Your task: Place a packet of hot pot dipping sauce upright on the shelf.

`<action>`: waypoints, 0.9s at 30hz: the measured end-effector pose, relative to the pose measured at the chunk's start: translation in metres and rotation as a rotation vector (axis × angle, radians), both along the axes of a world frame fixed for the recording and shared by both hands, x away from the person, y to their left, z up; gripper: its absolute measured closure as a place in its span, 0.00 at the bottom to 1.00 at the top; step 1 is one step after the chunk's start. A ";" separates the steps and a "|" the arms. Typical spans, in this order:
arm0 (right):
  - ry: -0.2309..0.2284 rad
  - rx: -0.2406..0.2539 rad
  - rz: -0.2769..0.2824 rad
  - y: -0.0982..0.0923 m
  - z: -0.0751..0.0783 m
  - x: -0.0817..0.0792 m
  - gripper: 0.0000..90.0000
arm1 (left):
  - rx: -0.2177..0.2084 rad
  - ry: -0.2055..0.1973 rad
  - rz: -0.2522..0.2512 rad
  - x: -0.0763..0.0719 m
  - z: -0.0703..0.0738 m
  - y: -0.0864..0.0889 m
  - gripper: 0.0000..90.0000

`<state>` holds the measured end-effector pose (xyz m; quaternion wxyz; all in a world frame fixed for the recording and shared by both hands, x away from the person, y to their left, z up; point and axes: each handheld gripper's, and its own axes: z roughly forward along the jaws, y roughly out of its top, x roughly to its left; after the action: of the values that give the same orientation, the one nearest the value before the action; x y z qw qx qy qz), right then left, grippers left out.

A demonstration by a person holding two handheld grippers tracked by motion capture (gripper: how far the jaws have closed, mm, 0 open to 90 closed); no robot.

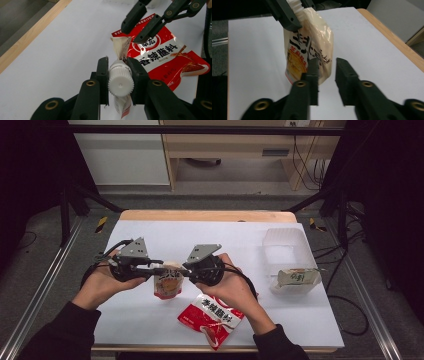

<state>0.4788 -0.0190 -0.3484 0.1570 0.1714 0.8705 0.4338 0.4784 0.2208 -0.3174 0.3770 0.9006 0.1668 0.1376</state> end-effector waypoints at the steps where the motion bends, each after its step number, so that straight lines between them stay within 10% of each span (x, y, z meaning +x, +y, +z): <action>1: -0.002 -0.012 0.000 0.000 0.001 0.000 0.74 | 0.002 -0.002 -0.001 0.000 0.001 0.001 0.81; 12: -0.060 -0.156 0.074 0.009 0.013 0.005 0.37 | 0.007 0.000 -0.054 -0.004 0.007 0.001 0.81; 27: 0.023 -0.269 0.203 0.033 0.017 0.012 0.57 | 0.020 0.011 -0.121 -0.008 0.005 -0.008 0.81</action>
<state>0.4907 0.0138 -0.3313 0.1240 0.0649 0.9354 0.3249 0.4704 0.2126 -0.3128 0.3744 0.9136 0.1127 0.1112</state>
